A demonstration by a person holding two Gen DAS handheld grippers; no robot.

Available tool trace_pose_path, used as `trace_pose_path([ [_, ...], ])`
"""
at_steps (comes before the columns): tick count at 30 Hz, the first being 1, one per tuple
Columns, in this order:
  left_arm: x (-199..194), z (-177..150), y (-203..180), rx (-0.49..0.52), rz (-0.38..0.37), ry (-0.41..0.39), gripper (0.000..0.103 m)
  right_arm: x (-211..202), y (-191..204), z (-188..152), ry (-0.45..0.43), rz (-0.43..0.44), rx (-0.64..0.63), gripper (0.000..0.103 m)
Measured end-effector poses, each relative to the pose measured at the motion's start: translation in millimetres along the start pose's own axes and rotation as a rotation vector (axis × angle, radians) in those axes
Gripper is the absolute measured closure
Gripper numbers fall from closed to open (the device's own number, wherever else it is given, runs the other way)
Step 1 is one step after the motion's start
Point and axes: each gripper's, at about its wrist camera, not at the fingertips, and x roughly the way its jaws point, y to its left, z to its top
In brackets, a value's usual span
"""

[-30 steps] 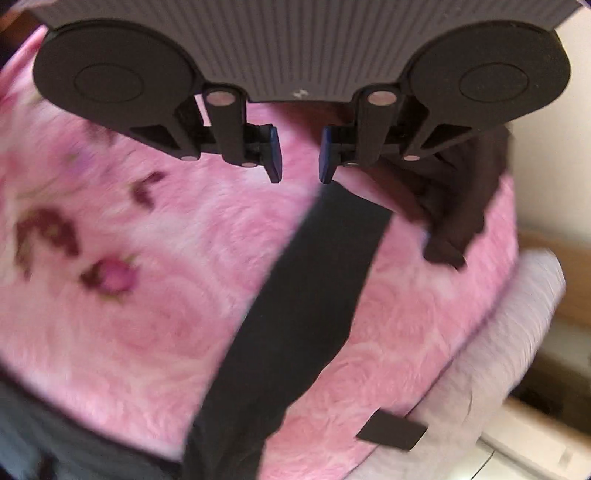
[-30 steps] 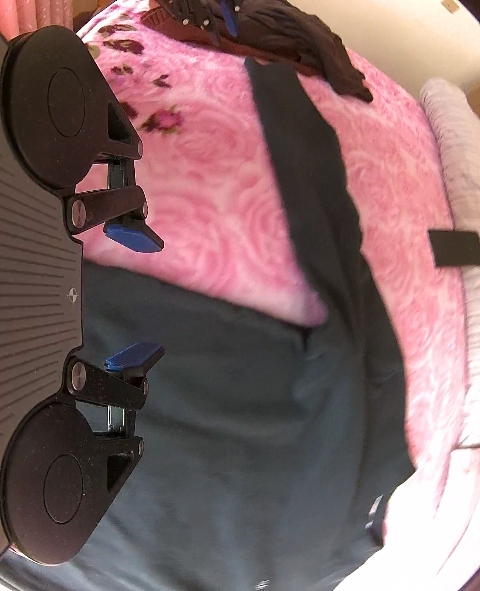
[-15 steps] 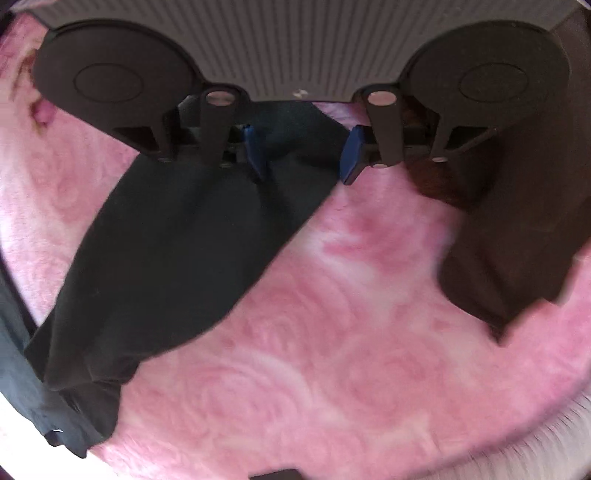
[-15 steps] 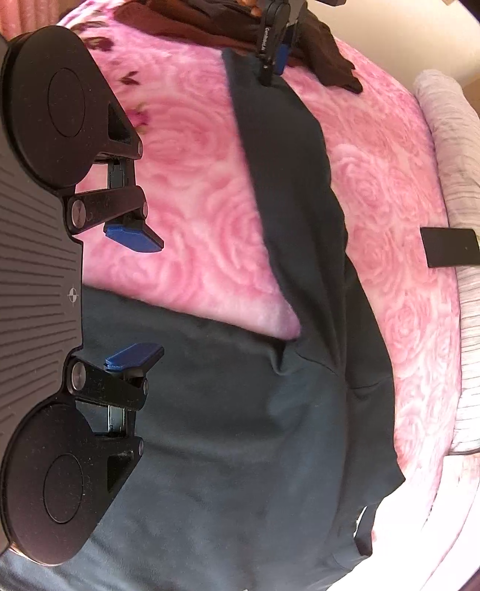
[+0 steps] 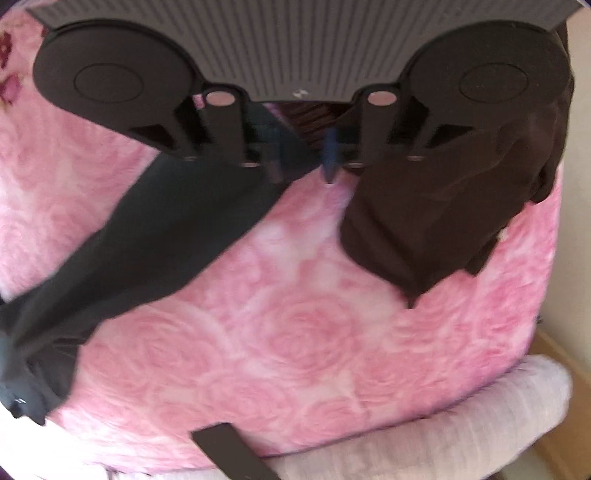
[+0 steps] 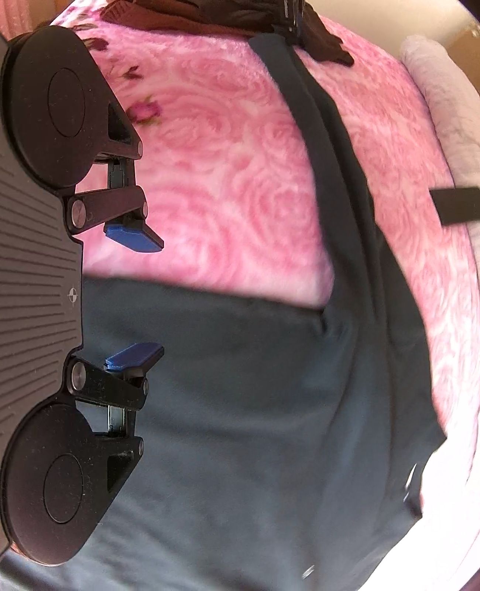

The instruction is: Fold clothes

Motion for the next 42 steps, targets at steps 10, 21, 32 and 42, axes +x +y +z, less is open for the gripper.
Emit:
trace_pose_path([
  [10,-24.0,-15.3,-106.4,0.515,0.029,-0.078,0.064,-19.6,-66.5,-49.5,0.026,-0.064,0.188,0.045],
  [21,-11.9,-37.6,-97.9,0.691,0.039,0.048,0.099,-36.0,-77.8,-50.7,0.001,-0.069,0.15,0.045],
  [32,-19.0,-45.4,-80.1,0.559,-0.069,0.139,0.076,-33.2,-51.5,-32.5,-0.019,-0.034,0.111,0.045],
  [42,-34.3,2.3,-2.2,0.186,-0.298,0.05,0.063,-21.8,-41.3,-34.8,0.013,-0.053,0.124,0.045],
])
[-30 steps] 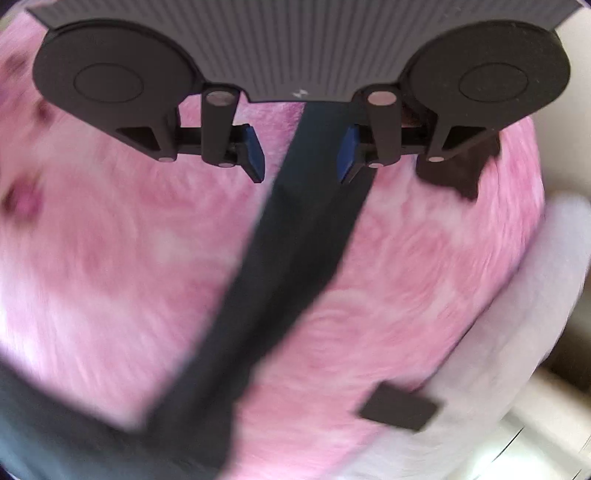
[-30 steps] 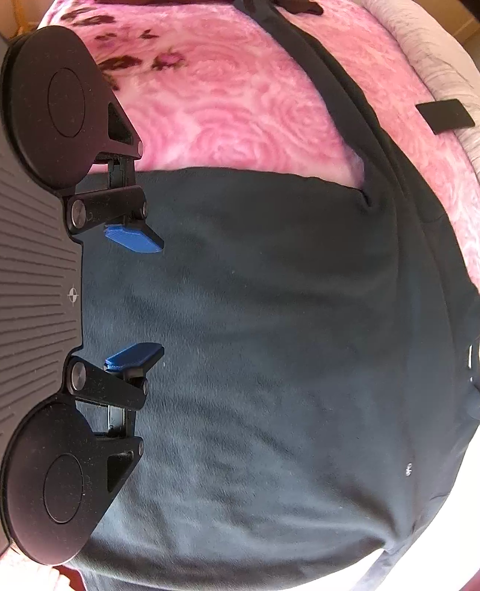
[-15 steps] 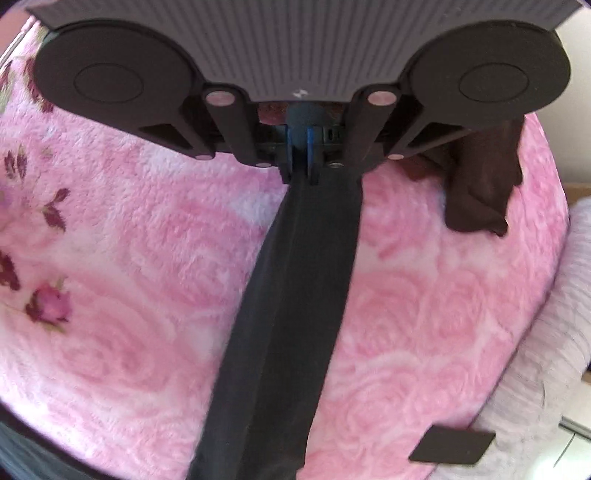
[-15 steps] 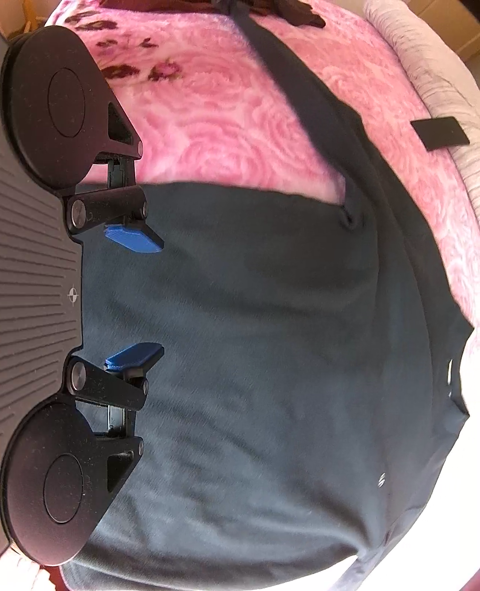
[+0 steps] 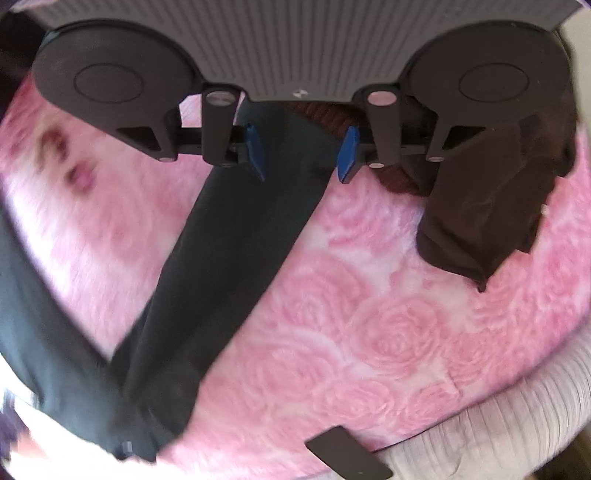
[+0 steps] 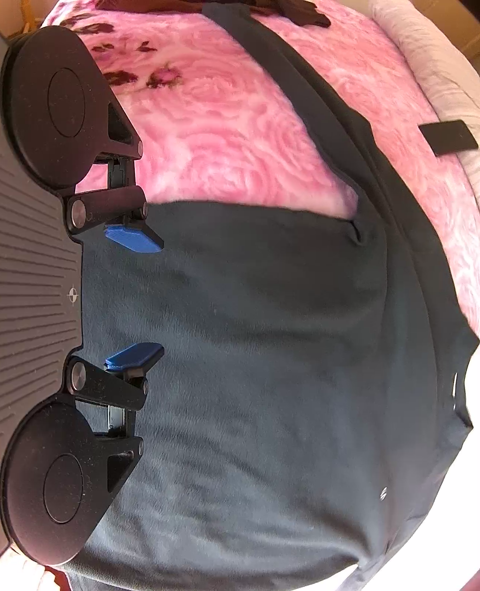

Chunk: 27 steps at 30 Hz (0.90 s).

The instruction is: Fold clothes

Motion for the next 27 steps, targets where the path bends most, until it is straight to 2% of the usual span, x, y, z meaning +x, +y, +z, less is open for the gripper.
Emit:
trace_pose_path([
  [2,10.0,6.1,5.9,-0.002,0.032,0.007,0.063,1.1,6.6,1.8,-0.004,0.004,-0.02,0.045],
  [5,43.2,11.1,8.9,0.049,0.063,0.061,0.067,4.7,17.6,5.4,-0.006,0.006,-0.057,0.045],
  [7,64.5,12.5,10.4,0.056,0.048,0.1,0.07,7.1,21.8,7.7,-0.004,0.005,-0.067,0.045],
  [8,74.0,12.6,10.7,0.058,0.026,0.127,0.078,7.0,22.7,8.6,-0.005,0.002,-0.067,0.045],
  [9,78.2,12.4,8.5,0.074,0.003,0.133,0.091,6.2,22.9,9.3,-0.008,-0.002,-0.065,0.045],
  [10,78.3,13.0,5.2,0.096,-0.022,0.134,0.1,5.4,22.9,10.0,-0.01,-0.006,-0.063,0.045],
  [11,75.2,14.0,0.6,0.132,-0.019,0.128,0.103,4.8,22.2,10.7,-0.011,-0.01,-0.059,0.045],
  [12,69.0,14.4,-2.8,0.173,0.021,0.095,0.103,4.2,21.5,11.5,-0.013,-0.014,-0.055,0.045],
  [15,46.9,20.8,15.9,0.094,0.141,-0.018,0.103,3.1,17.8,13.5,-0.014,-0.024,-0.038,0.045],
  [18,50.1,22.8,21.3,0.08,0.174,0.003,0.103,2.7,13.3,13.8,-0.016,-0.029,-0.024,0.045],
  [22,54.0,23.4,25.3,0.069,0.219,0.033,0.09,-2.8,5.6,9.1,-0.022,-0.034,-0.002,0.045],
  [27,31.3,19.1,-2.2,0.077,0.266,-0.032,0.088,-10.8,-19.4,-10.1,-0.016,-0.058,0.055,0.045],
])
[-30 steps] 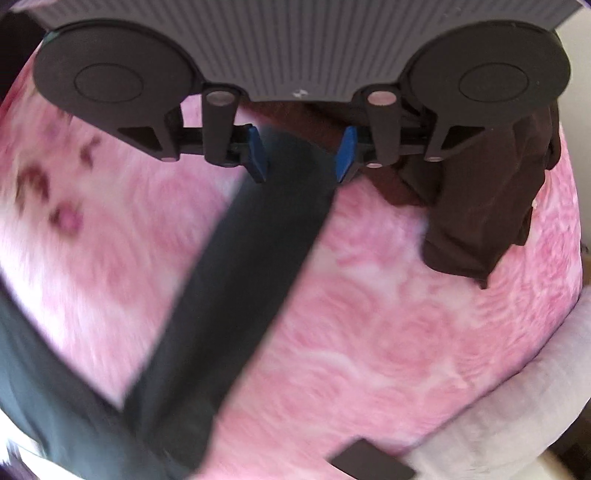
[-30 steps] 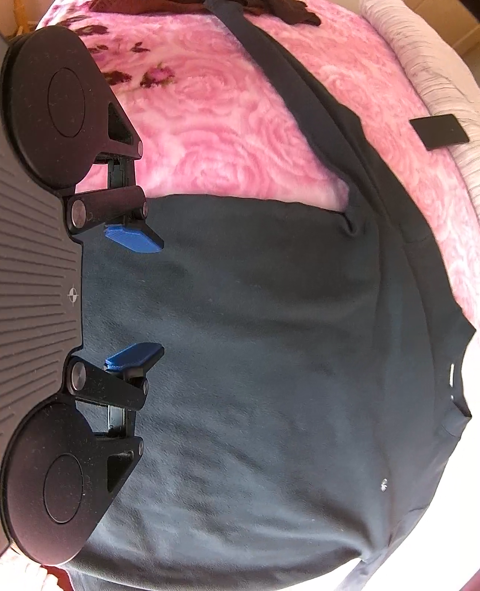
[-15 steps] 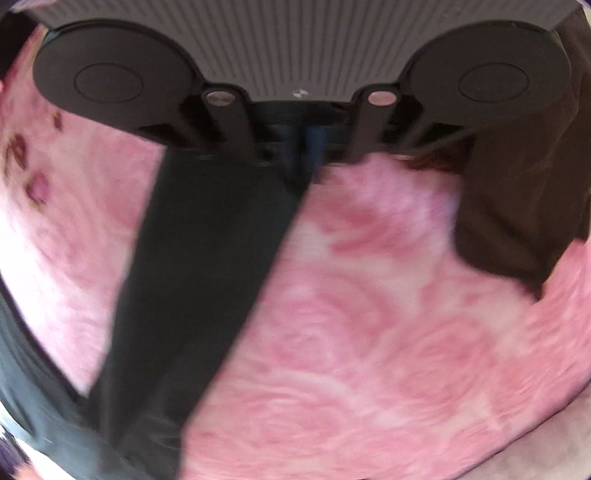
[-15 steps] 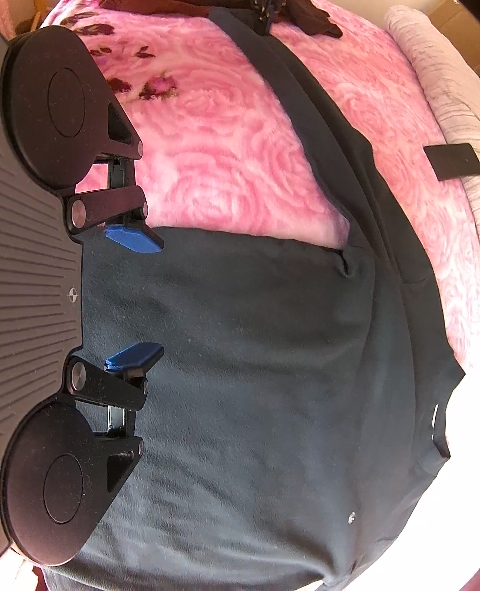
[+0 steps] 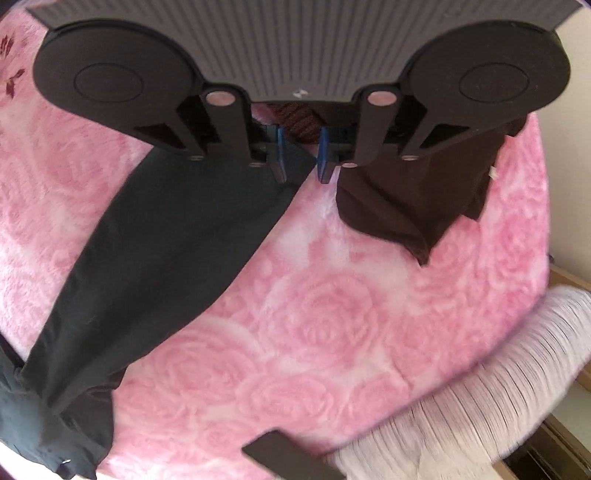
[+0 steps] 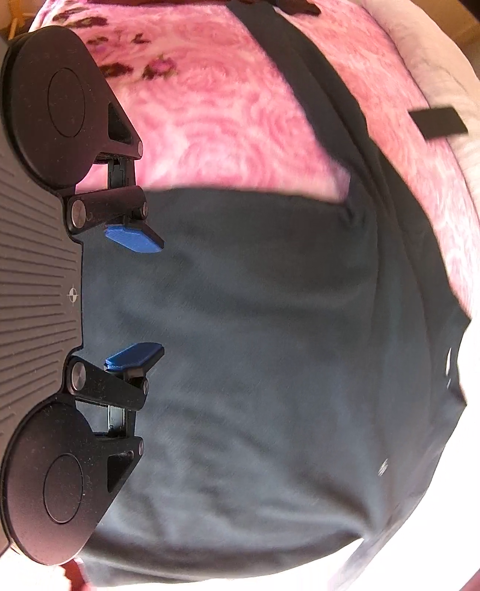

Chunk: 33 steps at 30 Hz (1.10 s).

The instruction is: Fold clothes

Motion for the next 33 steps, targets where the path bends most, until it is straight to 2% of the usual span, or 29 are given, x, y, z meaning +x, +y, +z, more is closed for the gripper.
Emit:
trace_pose_path([
  [3,-20.7,2.3,-38.7,0.046,-0.058,-0.049,0.084,-1.0,-28.2,-13.6,0.0,-0.022,0.05,0.045],
  [8,-55.2,3.0,-147.9,0.157,-0.24,-0.091,0.078,2.1,-86.4,-34.8,0.0,-0.043,0.118,0.045],
  [12,-73.6,0.1,-248.2,0.198,-0.399,-0.07,0.072,-0.8,-147.1,-54.3,0.0,-0.051,0.158,0.045],
  [16,-83.2,-3.2,-335.0,0.186,-0.481,-0.01,0.068,-19.8,-218.9,-75.3,-0.061,-0.103,0.199,0.045],
  [18,-83.1,-3.5,-362.3,0.151,-0.475,0.025,0.068,-31.8,-258.3,-84.4,-0.124,-0.105,0.234,0.045],
  [21,-79.2,-5.5,-389.3,0.08,-0.444,0.075,0.067,-30.0,-311.0,-91.1,-0.138,-0.06,0.256,0.045],
  [23,-75.2,-7.3,-402.1,0.027,-0.416,0.108,0.067,-20.6,-335.2,-91.3,-0.13,0.018,0.245,0.046],
  [27,-71.4,-10.4,-401.7,-0.087,-0.386,0.144,0.066,-4.0,-358.4,-88.0,-0.117,0.164,0.209,0.046],
  [29,-68.4,-11.9,-398.2,-0.138,-0.388,0.161,0.066,3.8,-365.0,-86.9,-0.104,0.223,0.208,0.068],
  [30,-67.3,-12.1,-397.9,-0.149,-0.388,0.166,0.066,6.6,-364.7,-85.6,-0.093,0.246,0.212,0.082],
  [31,-66.1,-12.2,-397.9,-0.159,-0.388,0.17,0.067,6.4,-363.8,-84.2,-0.086,0.245,0.203,0.088],
  [32,-65.8,-10.8,-398.0,-0.158,-0.388,0.175,0.075,6.2,-362.9,-82.8,-0.079,0.243,0.192,0.093],
  [33,-66.7,-9.9,-398.3,-0.152,-0.394,0.177,0.098,4.8,-363.0,-80.4,-0.066,0.236,0.171,0.099],
])
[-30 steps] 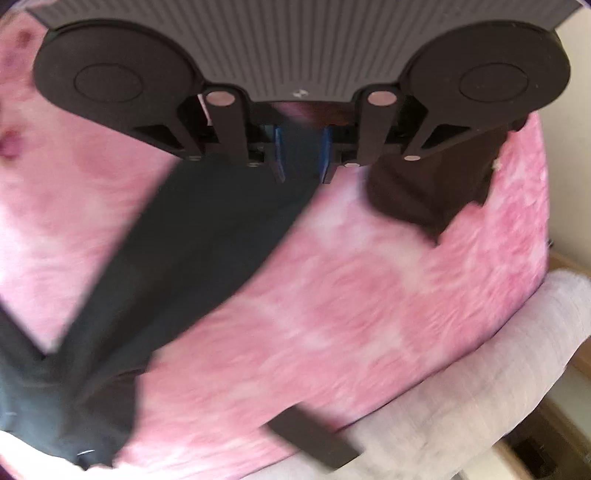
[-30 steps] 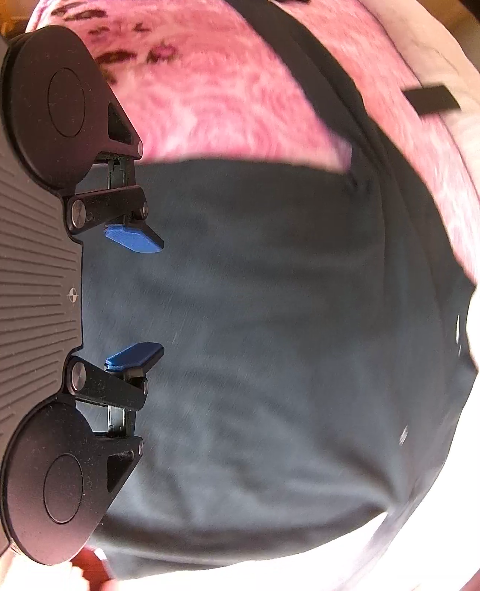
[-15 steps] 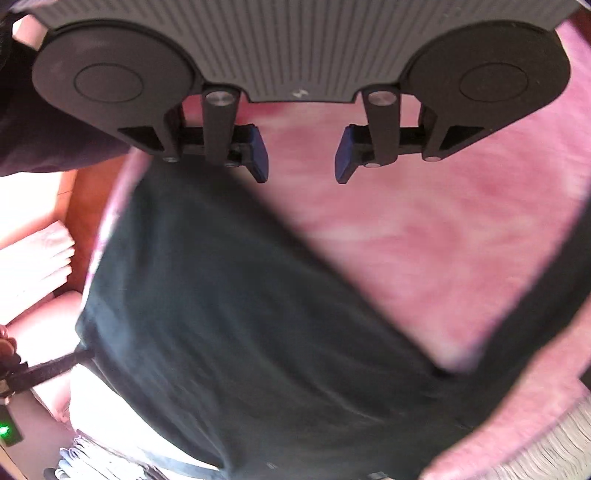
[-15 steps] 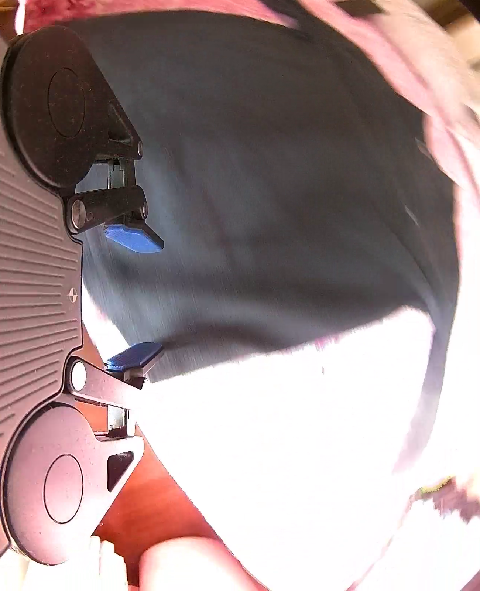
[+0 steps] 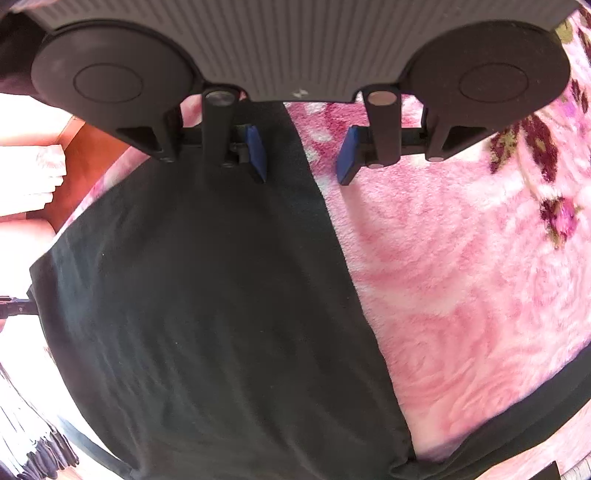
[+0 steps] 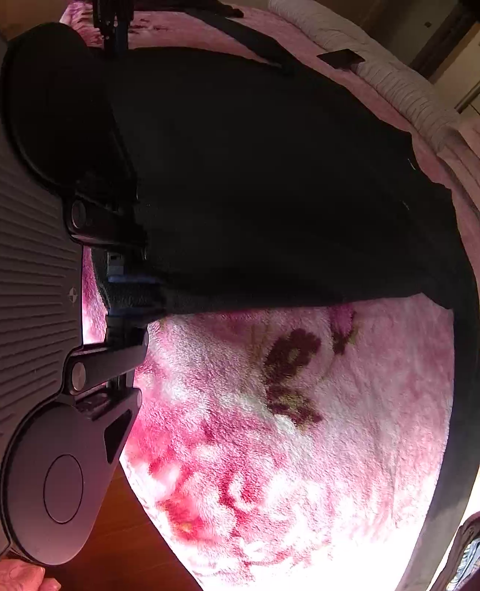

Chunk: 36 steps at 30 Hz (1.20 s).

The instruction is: Fold clothes

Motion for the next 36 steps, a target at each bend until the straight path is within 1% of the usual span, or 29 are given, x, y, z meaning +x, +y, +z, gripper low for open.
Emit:
trace_pose_path([
  [1,-4.0,0.2,-2.7,0.011,-0.003,-0.001,0.101,-7.9,0.5,2.7,0.002,-0.039,-0.033,0.1],
  [3,-13.0,0.6,-8.8,0.033,-0.007,-0.006,0.101,-23.9,0.9,7.7,0.004,-0.116,-0.096,0.1],
  [6,-17.8,-7.7,-19.2,0.052,-0.041,-0.008,0.102,-47.0,-12.1,5.3,-0.003,-0.174,-0.077,0.1],
  [10,-1.6,-21.8,-18.2,0.023,-0.026,0.021,0.103,-28.8,-4.8,3.6,0.053,-0.235,-0.146,0.1],
  [13,-3.8,-26.4,-12.9,0.007,-0.02,0.021,0.103,-16.1,-1.3,5.4,0.093,-0.257,-0.153,0.099],
  [14,-6.9,-27.4,-11.8,0.011,-0.014,0.025,0.103,-17.6,-0.3,6.2,0.095,-0.27,-0.147,0.099],
  [15,-10.4,-28.5,-10.6,0.015,-0.007,0.029,0.102,-19.2,0.8,7.0,0.097,-0.284,-0.142,0.093],
  [17,-21.1,-29.7,-9.2,0.026,0.014,0.027,0.102,-28.6,10.4,7.3,0.085,-0.349,-0.15,0.074],
  [18,-26.7,-29.5,-8.9,0.026,0.021,0.024,0.101,-34.5,16.8,7.0,0.071,-0.381,-0.156,0.058],
  [19,-32.9,-27.7,-9.1,0.022,0.027,0.017,0.1,-40.4,22.8,6.5,0.057,-0.41,-0.161,0.048],
  [20,-39.2,-25.7,-9.5,0.017,0.032,0.01,0.098,-48.0,25.6,5.7,0.044,-0.411,-0.154,0.047],
  [22,-52.2,-26.2,-7.2,0.012,0.043,-0.005,0.097,-61.6,31.8,4.5,0.028,-0.368,-0.125,0.046],
  [23,-58.8,-26.2,-8.9,0.012,0.051,-0.014,0.093,-66.9,35.5,4.1,0.021,-0.351,-0.112,0.046],
  [24,-65.3,-25.5,-11.4,0.013,0.06,-0.023,0.086,-72.1,39.2,4.7,0.014,-0.331,-0.102,0.046],
  [25,-71.6,-20.5,-17.1,0.016,0.074,-0.03,0.082,-76.9,43.0,5.6,0.007,-0.311,-0.093,0.046],
  [26,-77.8,-14.7,-23.4,0.018,0.089,-0.038,0.074,-77.6,47.8,9.6,-0.003,-0.294,-0.082,0.046],
  [27,-83.9,-12.2,-25.8,0.021,0.11,-0.044,0.069,-78.4,52.5,13.7,-0.012,-0.278,-0.072,0.046],
  [28,-90.1,-10.4,-27.2,0.023,0.131,-0.051,0.067,-79.5,57.4,17.4,-0.022,-0.261,-0.062,0.046],
  [29,-98.2,-8.3,-28.3,0.025,0.153,-0.06,0.063,-84.5,63.6,18.0,-0.032,-0.241,-0.055,0.046],
  [30,-106.0,-6.5,-28.6,0.024,0.174,-0.071,0.056,-88.5,69.8,19.8,-0.04,-0.225,-0.051,0.046],
  [31,-114.7,-4.8,-28.1,0.021,0.197,-0.087,0.053,-91.1,77.8,24.1,-0.047,-0.214,-0.051,0.046],
  [32,-124.6,-1.4,-28.2,0.016,0.216,-0.106,0.048,-94.1,87.1,28.2,-0.053,-0.2,-0.058,0.046],
  [33,-134.0,0.9,-26.7,0.011,0.228,-0.123,0.042,-96.9,96.4,32.4,-0.058,-0.186,-0.065,0.046],
  [36,-159.2,5.5,-17.0,0.014,0.264,-0.166,0.032,-100.3,126.0,45.4,-0.078,-0.162,-0.114,0.046],
])
